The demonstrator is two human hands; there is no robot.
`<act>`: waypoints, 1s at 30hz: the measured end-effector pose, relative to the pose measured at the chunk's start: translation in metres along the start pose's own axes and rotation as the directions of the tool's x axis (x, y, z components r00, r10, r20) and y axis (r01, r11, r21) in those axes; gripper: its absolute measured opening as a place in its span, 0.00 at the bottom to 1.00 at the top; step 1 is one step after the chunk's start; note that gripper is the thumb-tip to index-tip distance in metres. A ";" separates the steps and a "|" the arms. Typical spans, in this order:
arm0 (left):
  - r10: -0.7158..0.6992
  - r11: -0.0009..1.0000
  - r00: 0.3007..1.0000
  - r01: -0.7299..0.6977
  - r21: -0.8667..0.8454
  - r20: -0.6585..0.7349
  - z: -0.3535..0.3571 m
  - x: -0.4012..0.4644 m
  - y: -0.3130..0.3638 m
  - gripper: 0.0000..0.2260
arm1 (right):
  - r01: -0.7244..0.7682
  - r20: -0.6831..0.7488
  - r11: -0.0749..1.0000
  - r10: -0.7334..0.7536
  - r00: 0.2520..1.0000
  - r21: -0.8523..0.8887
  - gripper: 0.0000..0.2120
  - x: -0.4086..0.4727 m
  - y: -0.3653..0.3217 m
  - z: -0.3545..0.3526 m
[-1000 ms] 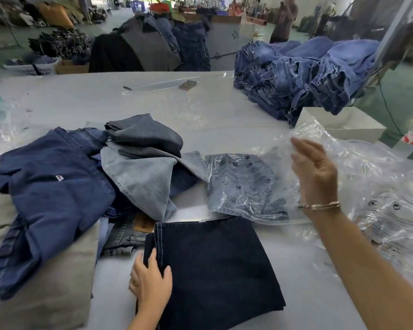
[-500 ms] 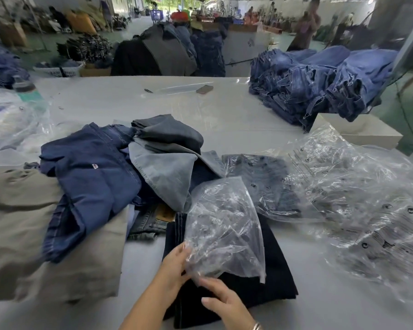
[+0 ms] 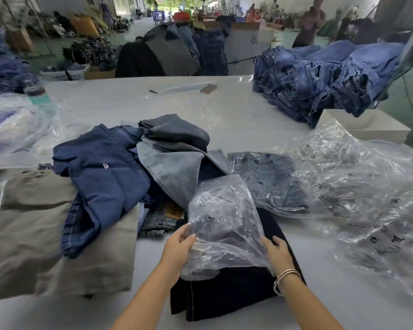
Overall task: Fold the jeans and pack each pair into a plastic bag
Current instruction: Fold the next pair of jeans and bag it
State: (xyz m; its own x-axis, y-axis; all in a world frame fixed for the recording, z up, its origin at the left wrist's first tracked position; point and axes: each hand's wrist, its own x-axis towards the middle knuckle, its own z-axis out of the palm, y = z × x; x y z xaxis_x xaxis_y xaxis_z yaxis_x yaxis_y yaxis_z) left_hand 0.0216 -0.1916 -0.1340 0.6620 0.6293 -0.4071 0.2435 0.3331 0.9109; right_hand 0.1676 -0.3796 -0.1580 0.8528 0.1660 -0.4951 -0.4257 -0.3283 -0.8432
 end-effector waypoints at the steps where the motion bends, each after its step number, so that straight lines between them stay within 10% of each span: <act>1: 0.026 0.999 0.999 -0.027 0.033 0.030 0.001 0.000 0.004 0.15 | -0.032 0.042 0.999 0.033 0.999 -0.006 0.26 0.001 -0.001 0.002; 7: 0.429 0.833 0.893 -0.449 0.323 0.137 -0.006 0.000 0.038 0.13 | 0.048 0.068 0.993 -0.055 0.996 0.110 0.11 -0.001 -0.012 0.011; 10: 0.736 0.446 0.645 -0.689 0.571 0.204 -0.015 -0.006 0.065 0.13 | 0.137 0.030 0.964 -0.147 0.989 0.227 0.08 -0.003 -0.019 0.013; 14: 0.836 -0.001 0.426 -0.628 0.778 0.345 -0.021 -0.014 0.092 0.20 | 0.179 0.015 0.972 -0.183 0.983 0.151 0.06 -0.004 -0.026 0.019; 26: 0.865 -0.140 0.449 -0.215 0.967 0.225 -0.038 -0.008 0.092 0.27 | 0.311 -0.031 0.940 -0.309 0.950 0.141 0.07 -0.012 -0.030 0.032; 30: 0.594 -0.129 0.804 0.042 0.991 0.043 -0.052 0.002 0.073 0.33 | 0.182 0.069 0.981 -0.186 0.980 0.060 0.02 -0.010 -0.011 0.040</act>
State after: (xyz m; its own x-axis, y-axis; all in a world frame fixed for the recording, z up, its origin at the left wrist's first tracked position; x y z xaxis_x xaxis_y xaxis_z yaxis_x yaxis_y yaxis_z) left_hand 0.0038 -0.1289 -0.0716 0.7072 0.6731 0.2166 0.6986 -0.7123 -0.0675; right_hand 0.1515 -0.3407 -0.1516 0.8940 0.2883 -0.3430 -0.2808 -0.2361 -0.9303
